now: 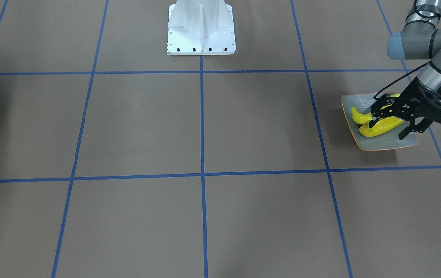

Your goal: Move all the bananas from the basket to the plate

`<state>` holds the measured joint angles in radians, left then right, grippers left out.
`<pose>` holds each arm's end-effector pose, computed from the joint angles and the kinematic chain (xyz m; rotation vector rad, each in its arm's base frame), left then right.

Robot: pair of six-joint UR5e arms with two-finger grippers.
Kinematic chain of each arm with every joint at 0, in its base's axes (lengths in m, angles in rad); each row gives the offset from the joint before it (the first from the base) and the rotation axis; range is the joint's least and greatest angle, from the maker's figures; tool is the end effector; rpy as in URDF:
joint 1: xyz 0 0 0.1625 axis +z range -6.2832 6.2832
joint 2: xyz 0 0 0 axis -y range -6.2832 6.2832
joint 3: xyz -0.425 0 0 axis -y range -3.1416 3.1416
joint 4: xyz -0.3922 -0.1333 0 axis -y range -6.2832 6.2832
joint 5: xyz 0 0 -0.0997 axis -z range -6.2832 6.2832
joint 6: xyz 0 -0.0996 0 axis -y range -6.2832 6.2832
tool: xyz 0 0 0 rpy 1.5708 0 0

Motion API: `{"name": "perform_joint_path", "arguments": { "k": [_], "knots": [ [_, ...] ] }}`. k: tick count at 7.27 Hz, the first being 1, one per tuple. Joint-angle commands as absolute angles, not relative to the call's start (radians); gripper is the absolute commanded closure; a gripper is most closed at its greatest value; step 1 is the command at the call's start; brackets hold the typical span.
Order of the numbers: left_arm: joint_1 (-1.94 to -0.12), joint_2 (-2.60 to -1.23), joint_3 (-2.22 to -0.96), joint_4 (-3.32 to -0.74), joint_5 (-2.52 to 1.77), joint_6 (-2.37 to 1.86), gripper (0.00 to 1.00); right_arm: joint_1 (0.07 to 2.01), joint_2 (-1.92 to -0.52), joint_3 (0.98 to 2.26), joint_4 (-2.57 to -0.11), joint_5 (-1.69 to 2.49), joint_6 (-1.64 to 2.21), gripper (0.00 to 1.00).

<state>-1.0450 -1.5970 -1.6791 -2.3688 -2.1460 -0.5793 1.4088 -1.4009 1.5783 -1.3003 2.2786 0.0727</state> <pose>0.1957 -0.4949 0.5045 0.4911 0.9277 0.2195 -0.0260 -0.5840 0.5372 0.3450 -0.7423 -0.2427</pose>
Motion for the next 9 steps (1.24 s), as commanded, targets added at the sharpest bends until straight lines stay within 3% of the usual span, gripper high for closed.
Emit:
{"name": "perform_joint_path", "arguments": {
  "k": [1, 4, 6, 9],
  "knots": [
    [-1.045, -1.65, -1.693, -2.368, -2.148, -0.76, 0.0, 1.256, -1.292, 1.673, -1.299, 2.35, 0.382, 1.0],
    [-1.039, -1.785, -1.704, -2.358, -2.146, -1.138, 0.0, 1.084, -1.174, 1.787, -1.298, 2.317, 0.679, 1.0],
    [-1.034, -1.883, -1.706, -2.355, -2.145, -1.427, 0.0, 0.868, -1.021, 1.784, -1.301, 2.103, 0.85, 1.0],
    [-0.967, -2.044, -1.698, -2.232, -2.145, -1.598, 0.0, 0.694, -0.875, 1.757, -1.316, 1.805, 0.877, 1.0]
  ]
}}
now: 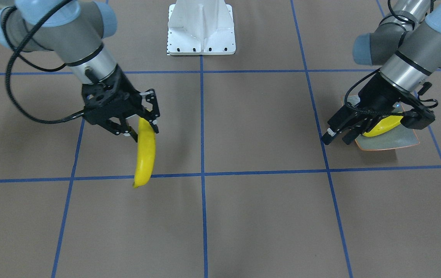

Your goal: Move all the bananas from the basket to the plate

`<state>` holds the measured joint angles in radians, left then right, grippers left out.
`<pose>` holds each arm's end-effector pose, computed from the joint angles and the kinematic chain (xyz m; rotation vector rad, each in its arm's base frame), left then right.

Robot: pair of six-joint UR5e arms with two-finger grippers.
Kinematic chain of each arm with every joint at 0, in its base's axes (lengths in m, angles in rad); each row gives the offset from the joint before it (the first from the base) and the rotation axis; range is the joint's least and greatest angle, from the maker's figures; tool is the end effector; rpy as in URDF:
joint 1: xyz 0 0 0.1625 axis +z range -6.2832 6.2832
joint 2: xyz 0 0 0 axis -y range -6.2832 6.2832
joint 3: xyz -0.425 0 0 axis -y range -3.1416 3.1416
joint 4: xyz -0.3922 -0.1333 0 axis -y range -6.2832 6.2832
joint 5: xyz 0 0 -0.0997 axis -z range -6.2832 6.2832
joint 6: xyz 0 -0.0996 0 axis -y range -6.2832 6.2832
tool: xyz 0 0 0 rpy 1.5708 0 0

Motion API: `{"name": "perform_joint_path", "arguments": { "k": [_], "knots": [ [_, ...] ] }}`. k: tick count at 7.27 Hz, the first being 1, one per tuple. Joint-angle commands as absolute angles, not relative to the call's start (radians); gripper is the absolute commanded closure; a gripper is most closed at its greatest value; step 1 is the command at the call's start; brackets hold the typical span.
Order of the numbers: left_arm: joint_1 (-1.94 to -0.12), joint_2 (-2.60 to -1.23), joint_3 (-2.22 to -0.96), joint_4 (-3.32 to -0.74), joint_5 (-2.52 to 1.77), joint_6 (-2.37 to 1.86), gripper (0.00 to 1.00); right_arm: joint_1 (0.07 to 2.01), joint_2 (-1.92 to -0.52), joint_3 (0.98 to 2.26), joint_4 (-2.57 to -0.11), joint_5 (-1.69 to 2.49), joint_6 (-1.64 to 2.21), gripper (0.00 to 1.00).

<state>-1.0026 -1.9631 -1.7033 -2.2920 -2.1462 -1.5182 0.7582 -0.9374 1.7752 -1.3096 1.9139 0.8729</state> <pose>0.2631 -0.5592 0.2909 0.1792 1.3010 -0.4534 -0.3981 -0.5145 0.1674 0.4937 -1.0159 -0.1347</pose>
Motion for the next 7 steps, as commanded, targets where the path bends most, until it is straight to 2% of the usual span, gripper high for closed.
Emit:
{"name": "perform_joint_path", "arguments": {
  "k": [1, 3, 7],
  "knots": [
    [-0.947, -2.092, -1.692, -2.218, -2.14, -1.649, 0.0, 0.674, -0.821, 1.721, -1.325, 1.761, 0.871, 1.0],
    [-0.934, -2.124, -1.695, -2.218, -2.137, -1.669, 0.0, 0.583, -0.657, 1.675, -1.513, 1.579, 0.867, 1.0],
    [-0.879, -2.151, -1.697, -2.23, -2.137, -1.703, 0.0, 0.482, -0.588, 1.638, -1.525, 1.457, 0.824, 1.0]
  ]
}}
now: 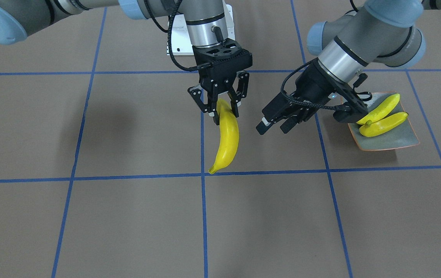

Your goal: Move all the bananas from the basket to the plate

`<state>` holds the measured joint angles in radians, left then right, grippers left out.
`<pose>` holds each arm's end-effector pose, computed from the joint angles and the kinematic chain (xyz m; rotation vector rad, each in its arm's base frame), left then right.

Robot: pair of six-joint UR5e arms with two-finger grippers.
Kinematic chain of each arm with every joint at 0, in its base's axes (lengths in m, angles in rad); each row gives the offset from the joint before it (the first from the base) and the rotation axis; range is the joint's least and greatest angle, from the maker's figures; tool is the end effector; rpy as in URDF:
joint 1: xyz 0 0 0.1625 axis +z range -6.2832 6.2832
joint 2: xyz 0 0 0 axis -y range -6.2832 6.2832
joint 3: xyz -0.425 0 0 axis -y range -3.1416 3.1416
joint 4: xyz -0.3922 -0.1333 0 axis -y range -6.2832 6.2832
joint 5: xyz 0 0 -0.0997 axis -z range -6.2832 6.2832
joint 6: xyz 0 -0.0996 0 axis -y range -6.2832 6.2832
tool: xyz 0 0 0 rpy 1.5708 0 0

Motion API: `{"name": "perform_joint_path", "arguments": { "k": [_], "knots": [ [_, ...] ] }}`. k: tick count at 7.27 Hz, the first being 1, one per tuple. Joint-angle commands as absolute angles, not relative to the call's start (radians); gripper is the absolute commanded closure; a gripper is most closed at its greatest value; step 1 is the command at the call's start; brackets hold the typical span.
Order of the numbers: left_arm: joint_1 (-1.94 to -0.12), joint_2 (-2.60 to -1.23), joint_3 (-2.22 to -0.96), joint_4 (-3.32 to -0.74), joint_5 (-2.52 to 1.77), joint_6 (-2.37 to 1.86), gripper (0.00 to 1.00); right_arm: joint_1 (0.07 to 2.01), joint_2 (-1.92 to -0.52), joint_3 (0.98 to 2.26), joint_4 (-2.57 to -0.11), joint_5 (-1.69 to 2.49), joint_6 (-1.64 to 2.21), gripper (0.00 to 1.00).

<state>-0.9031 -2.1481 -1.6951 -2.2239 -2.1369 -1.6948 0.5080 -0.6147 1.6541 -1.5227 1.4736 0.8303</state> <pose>0.3305 -0.5481 0.1861 0.0598 1.4037 -0.4723 -0.5246 -0.4557 0.0273 0.7068 -0.8314 -0.1561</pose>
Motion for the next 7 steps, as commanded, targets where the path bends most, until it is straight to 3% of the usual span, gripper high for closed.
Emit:
{"name": "perform_joint_path", "arguments": {
  "k": [1, 7],
  "knots": [
    [-0.876, -2.151, -1.698, -2.233, -2.137, -1.701, 0.0, 0.473, -0.583, 1.64, -1.525, 1.457, 0.824, 1.0],
    [-0.864, -2.151, -1.698, -2.233, -2.137, -1.69, 0.0, 0.453, -0.575, 1.652, -1.502, 1.46, 0.804, 1.0]
  ]
}}
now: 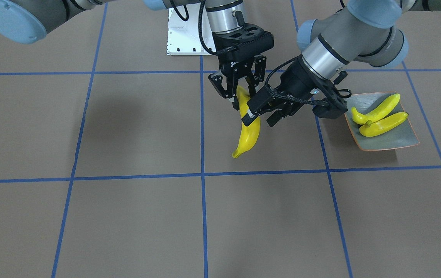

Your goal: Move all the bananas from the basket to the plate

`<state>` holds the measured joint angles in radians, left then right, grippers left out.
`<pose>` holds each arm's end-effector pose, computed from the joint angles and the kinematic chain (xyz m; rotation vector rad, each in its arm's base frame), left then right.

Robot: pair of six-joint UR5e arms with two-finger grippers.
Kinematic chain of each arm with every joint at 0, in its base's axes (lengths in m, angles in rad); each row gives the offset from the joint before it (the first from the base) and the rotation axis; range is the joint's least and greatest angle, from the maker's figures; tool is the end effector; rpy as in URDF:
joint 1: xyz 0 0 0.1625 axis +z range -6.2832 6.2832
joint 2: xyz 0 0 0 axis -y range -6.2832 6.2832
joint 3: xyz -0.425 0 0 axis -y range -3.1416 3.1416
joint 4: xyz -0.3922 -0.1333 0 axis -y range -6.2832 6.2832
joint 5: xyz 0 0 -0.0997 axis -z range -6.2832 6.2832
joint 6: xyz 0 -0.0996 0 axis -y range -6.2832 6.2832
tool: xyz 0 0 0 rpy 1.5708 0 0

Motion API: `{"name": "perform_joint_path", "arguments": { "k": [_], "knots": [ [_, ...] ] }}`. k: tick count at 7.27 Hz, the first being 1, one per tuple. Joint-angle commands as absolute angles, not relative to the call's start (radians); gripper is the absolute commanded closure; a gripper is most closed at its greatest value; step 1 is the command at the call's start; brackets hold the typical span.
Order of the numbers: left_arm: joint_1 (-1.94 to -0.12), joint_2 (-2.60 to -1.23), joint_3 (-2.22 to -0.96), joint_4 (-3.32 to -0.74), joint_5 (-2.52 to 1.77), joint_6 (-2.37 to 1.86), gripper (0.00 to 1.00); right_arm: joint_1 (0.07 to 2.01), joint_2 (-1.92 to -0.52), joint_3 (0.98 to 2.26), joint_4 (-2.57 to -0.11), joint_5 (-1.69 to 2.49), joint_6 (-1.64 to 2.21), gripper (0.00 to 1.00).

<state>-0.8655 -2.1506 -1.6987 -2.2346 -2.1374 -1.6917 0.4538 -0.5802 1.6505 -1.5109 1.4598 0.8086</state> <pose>0.3495 -0.5337 0.1820 0.0431 1.4159 -0.4300 -0.5440 -0.4259 0.0034 0.7275 -0.8719 -0.2119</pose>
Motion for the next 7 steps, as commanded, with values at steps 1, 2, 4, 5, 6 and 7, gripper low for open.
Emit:
{"name": "perform_joint_path", "arguments": {
  "k": [1, 2, 4, 5, 6, 7],
  "knots": [
    [-0.861, -2.151, -1.7, -2.232, -2.135, -1.69, 0.07, 0.453, -0.575, 1.652, -1.497, 1.462, 0.801, 1.0],
    [-0.861, -2.151, -1.7, -2.233, -2.135, -1.689, 0.47, 0.453, -0.575, 1.652, -1.497, 1.462, 0.779, 1.0],
    [-0.859, -2.151, -1.701, -2.235, -2.135, -1.687, 1.0, 0.453, -0.575, 1.651, -1.488, 1.462, 0.779, 1.0],
    [-0.861, -2.149, -1.701, -2.24, -2.135, -1.687, 1.0, 0.446, -0.578, 1.648, -1.459, 1.46, 0.782, 0.81],
    [-0.859, -2.149, -1.703, -2.243, -2.135, -1.687, 1.0, 0.445, -0.581, 1.646, -1.453, 1.46, 0.793, 0.18],
    [-0.861, -2.148, -1.701, -2.243, -2.135, -1.687, 1.0, 0.445, -0.583, 1.654, -1.453, 1.462, 0.801, 0.01]
  ]
}}
